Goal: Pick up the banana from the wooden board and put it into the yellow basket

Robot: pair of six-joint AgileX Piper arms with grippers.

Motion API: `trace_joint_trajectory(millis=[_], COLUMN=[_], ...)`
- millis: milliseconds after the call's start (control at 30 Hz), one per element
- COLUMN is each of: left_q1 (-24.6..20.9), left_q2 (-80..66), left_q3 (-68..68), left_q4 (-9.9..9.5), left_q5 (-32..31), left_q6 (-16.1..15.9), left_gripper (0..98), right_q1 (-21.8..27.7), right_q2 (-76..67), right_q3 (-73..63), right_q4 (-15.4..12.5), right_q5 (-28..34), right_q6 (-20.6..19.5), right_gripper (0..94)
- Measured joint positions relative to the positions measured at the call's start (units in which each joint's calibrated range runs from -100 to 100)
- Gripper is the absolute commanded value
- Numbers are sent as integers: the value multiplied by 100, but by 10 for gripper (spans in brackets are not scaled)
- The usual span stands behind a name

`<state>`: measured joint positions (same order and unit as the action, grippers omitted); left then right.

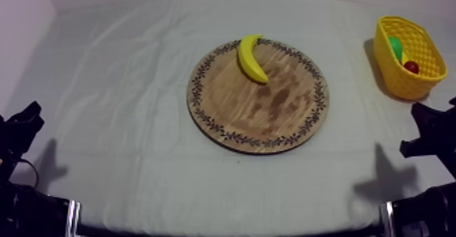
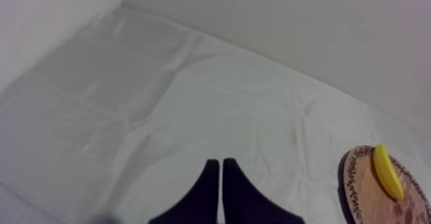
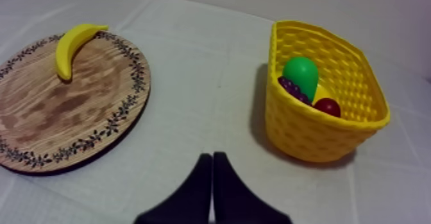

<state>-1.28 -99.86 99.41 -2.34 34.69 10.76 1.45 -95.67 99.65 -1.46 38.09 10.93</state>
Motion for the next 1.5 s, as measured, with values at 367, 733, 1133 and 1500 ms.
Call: trace_joint_trajectory(millis=[367, 733, 1133, 1500], left_q1=[0, 0, 0, 0], left_q2=[0, 0, 0, 0], left_q3=[0, 0, 0, 0], left_q4=[0, 0, 0, 0], left_q5=[0, 0, 0, 0], left_q6=[0, 0, 0, 0], left_gripper=[1, 1, 1, 1], right_q1=[0, 0, 8, -86], right_q2=[0, 0, 0, 228], right_q3=[0, 0, 2, -571], right_q4=[0, 0, -5, 197], right_q5=[0, 0, -84, 566], right_q6=[0, 0, -644, -578], right_gripper=[5, 5, 4, 4])
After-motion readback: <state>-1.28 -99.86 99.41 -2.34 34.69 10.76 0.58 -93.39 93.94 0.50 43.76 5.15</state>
